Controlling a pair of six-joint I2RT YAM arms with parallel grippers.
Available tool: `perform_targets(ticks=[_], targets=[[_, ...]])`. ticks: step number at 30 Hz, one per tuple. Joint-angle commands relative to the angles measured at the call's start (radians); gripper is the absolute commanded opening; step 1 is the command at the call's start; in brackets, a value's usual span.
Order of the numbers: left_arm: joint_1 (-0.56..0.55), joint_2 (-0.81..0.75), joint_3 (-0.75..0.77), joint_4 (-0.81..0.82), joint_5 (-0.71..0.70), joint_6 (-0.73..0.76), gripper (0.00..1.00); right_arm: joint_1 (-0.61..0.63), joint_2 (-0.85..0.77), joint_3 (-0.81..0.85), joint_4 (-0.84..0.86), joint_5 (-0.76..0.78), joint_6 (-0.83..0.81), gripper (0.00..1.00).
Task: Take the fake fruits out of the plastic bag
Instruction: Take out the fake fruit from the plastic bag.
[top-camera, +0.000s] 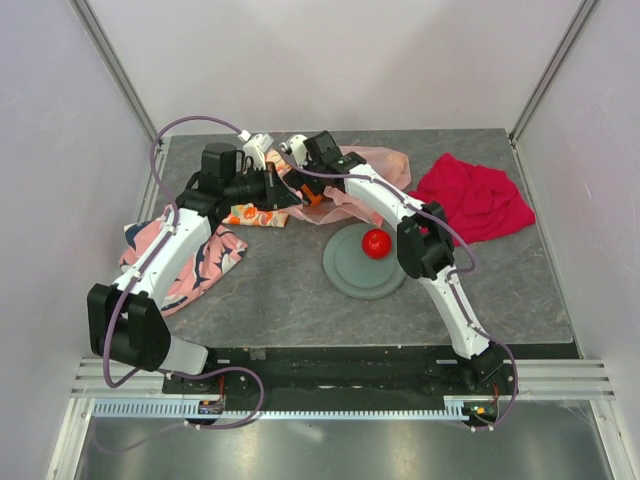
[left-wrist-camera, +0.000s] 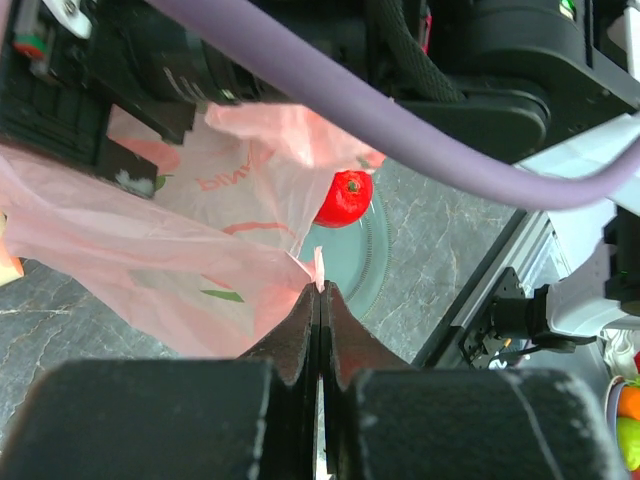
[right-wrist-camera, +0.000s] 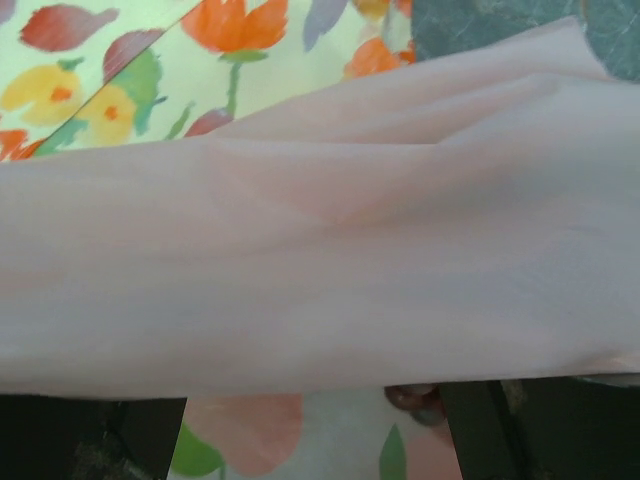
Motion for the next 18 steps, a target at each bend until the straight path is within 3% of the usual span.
perform_targets(ticks=[1, 12, 15, 16, 18], targets=[[-0.003, 0.006, 0.001, 0.038, 0.093, -0.055, 0.02, -0.001, 0.065, 0.11, -0.053, 0.051, -0.037, 0.97], [-0.003, 0.024, 0.007, 0.054, 0.097, -0.061, 0.02, 0.024, 0.09, 0.101, -0.099, -0.015, -0.126, 0.93], [-0.003, 0.027, 0.009, 0.054, 0.094, -0.059, 0.02, 0.024, 0.095, 0.105, -0.1, -0.016, -0.126, 0.83], [-0.003, 0.026, 0.009, 0.054, 0.096, -0.059, 0.02, 0.024, 0.096, 0.108, -0.1, -0.016, -0.126, 0.73], [-0.003, 0.029, 0.01, 0.054, 0.093, -0.058, 0.02, 0.024, 0.095, 0.11, -0.102, -0.013, -0.132, 0.62]])
